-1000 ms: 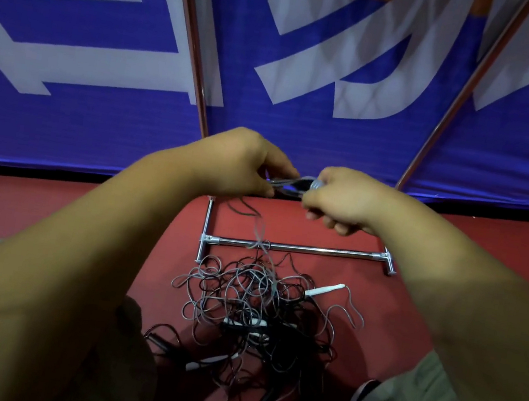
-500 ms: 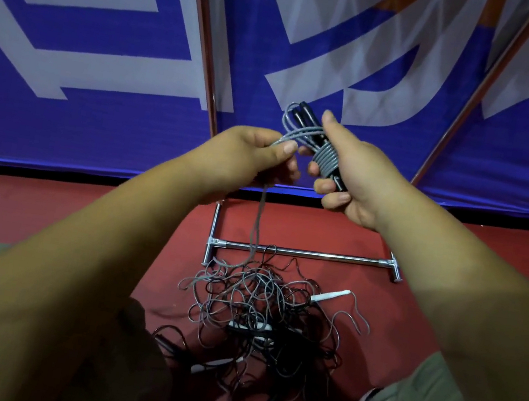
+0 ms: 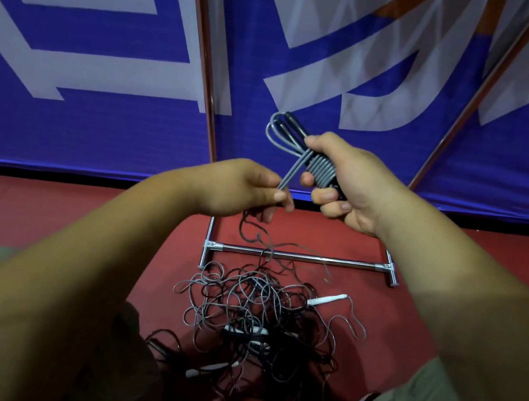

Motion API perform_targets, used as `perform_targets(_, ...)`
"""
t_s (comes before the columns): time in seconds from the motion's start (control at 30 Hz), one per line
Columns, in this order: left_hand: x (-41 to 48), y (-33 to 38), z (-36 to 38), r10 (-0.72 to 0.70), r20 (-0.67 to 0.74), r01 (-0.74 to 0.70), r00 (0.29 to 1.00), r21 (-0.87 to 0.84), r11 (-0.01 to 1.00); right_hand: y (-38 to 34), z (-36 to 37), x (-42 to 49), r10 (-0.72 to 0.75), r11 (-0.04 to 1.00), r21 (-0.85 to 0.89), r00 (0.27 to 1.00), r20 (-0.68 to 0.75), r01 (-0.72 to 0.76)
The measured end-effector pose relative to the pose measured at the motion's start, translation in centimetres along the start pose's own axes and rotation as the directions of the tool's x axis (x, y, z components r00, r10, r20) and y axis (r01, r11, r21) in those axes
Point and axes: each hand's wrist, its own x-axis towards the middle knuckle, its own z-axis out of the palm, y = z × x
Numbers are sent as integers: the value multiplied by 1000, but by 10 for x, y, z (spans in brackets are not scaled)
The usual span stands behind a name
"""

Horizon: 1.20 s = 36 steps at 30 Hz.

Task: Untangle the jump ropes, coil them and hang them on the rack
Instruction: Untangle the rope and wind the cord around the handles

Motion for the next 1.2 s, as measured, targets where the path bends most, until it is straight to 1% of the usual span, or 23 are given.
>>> perform_targets(0.1,8,-1,4,-51,24,50,998,42,998,2,0,-3,22,999,-33,1000,19,-21)
perform_targets(0.23,17,-5,6,-113,21,110,993,103,989,2,-3,-5,34,998,-63,998,47,-31)
perform_targets(0.27,19,-7,8,-124,20,121,992,106,987,1,-3,-6,36,997,-65,997,64,-32)
perform_targets(0.33,22,-9,7,-150,-17,151,989,52,987,-1,-4,-8,49,996,-75,991,125,-40)
perform_targets(0.37,22,-11,4,-141,-53,142,989,22,990,-3,-5,-10,69,994,-91,983,170,-54)
perform_targets(0.4,20,-12,0,-100,-92,102,991,20,995,-3,-5,-11,105,990,-120,969,225,-79)
perform_targets(0.43,19,-12,-7,-27,-129,38,991,86,996,-3,-6,-13,155,980,-164,947,282,-112)
perform_targets(0.5,16,-10,-19,93,-140,-64,986,199,978,-2,-7,-17,286,941,-284,883,372,-185)
perform_targets(0.53,14,-8,-21,98,-140,-78,985,148,986,0,-7,-18,354,912,-347,848,394,-220)
perform_targets(0.6,11,-2,-22,78,-140,-84,987,-36,996,4,-4,-20,469,842,-471,790,396,-264)
perform_targets(0.63,10,1,-22,95,-143,-107,985,-77,991,6,-2,-20,509,804,-529,773,379,-270)
perform_targets(0.7,9,6,-21,142,-143,-147,980,-26,989,11,0,-19,545,744,-612,774,322,-269)
perform_targets(0.73,9,8,-20,149,-143,-150,978,6,989,14,0,-16,540,727,-633,793,284,-268)
perform_targets(0.8,9,10,-19,146,-149,-136,978,76,988,19,-2,-9,488,721,-640,851,195,-267)
perform_targets(0.87,10,9,-18,135,-153,-111,979,158,981,24,-6,0,403,755,-596,911,94,-273)
perform_targets(0.97,10,7,-18,97,-152,-62,984,220,974,24,-12,9,302,846,-451,953,-34,-284)
perform_targets(1.03,12,6,-17,46,-183,-7,982,205,979,22,-12,10,243,900,-352,967,-78,-255)
perform_targets(1.1,16,4,-14,2,-227,50,974,220,974,19,-9,10,180,941,-273,980,-88,-198)
perform_targets(1.2,24,1,-4,-6,-265,108,964,373,921,18,-4,9,96,976,-190,993,-68,-107)
